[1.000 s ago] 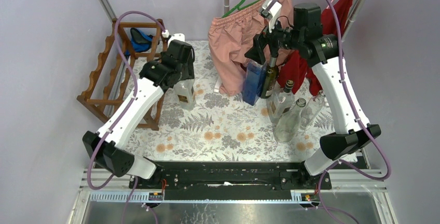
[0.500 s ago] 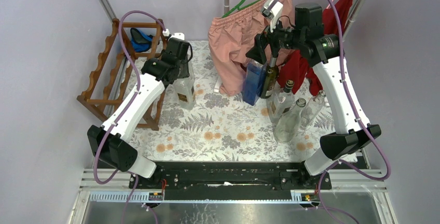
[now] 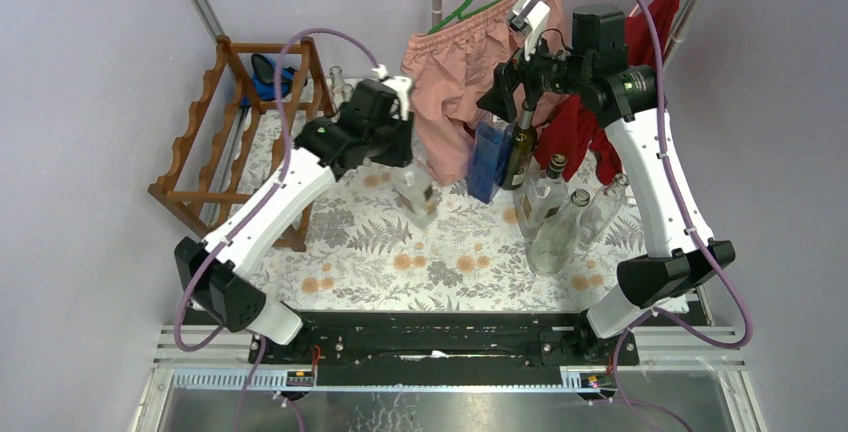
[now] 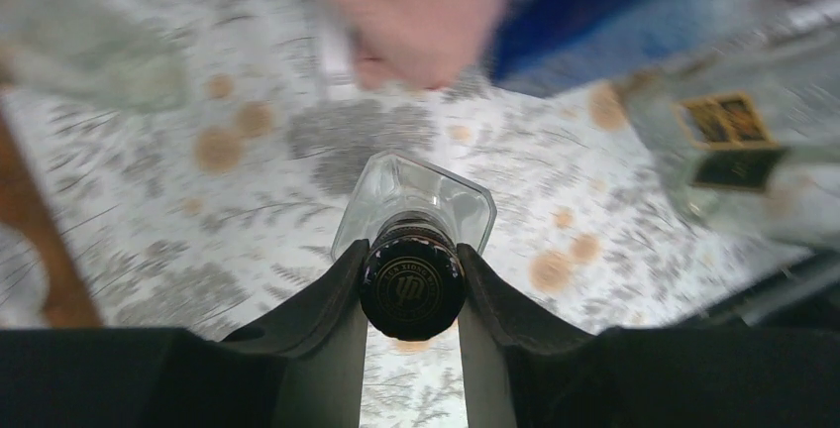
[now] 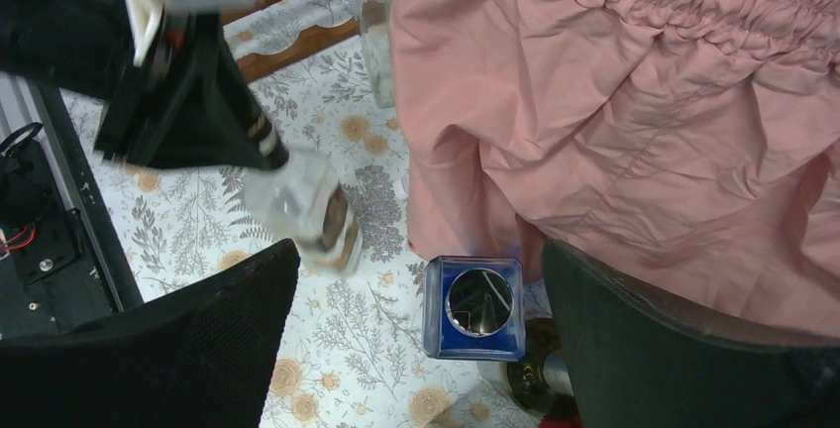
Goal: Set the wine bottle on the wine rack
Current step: Move the wine bottle to the center of the board.
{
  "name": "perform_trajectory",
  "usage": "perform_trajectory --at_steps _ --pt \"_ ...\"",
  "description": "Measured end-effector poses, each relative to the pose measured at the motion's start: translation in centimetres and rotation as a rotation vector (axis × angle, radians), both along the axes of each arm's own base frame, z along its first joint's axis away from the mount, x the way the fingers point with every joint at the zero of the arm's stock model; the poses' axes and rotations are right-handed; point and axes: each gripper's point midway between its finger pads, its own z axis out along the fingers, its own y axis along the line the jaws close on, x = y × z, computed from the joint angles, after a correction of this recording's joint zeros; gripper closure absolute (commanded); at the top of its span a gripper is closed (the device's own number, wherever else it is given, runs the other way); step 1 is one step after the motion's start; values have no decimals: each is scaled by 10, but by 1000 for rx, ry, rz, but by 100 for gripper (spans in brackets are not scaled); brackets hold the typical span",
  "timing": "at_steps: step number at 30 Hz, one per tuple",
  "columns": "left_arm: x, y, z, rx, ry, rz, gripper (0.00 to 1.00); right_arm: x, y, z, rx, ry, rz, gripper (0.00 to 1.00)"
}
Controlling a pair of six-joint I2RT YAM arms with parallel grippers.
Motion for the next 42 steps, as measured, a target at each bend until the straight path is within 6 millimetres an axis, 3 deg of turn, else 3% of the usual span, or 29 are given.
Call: perform_trajectory --at_steps 5,10,22,27,34,38,42 --pt "-17 -73 2 -35 14 -197 100 3 -5 0 2 4 -15 0" --pt "-17 -116 1 -56 4 -279 100 7 -12 0 5 8 -37 0" --pt "-22 -150 3 -55 -52 -331 98 26 -49 8 70 37 -156 0" --pt "-20 -165 3 -52 -67 -349 79 32 -64 18 106 25 -203 0" --pt "-19 -172 5 -62 -74 -351 47 31 -67 27 131 13 -206 0" --pt "-13 -180 24 -117 -126 -349 40 29 -66 29 141 15 -197 0" --pt "-16 -183 38 -162 -144 -358 39 29 -66 29 146 17 -192 0"
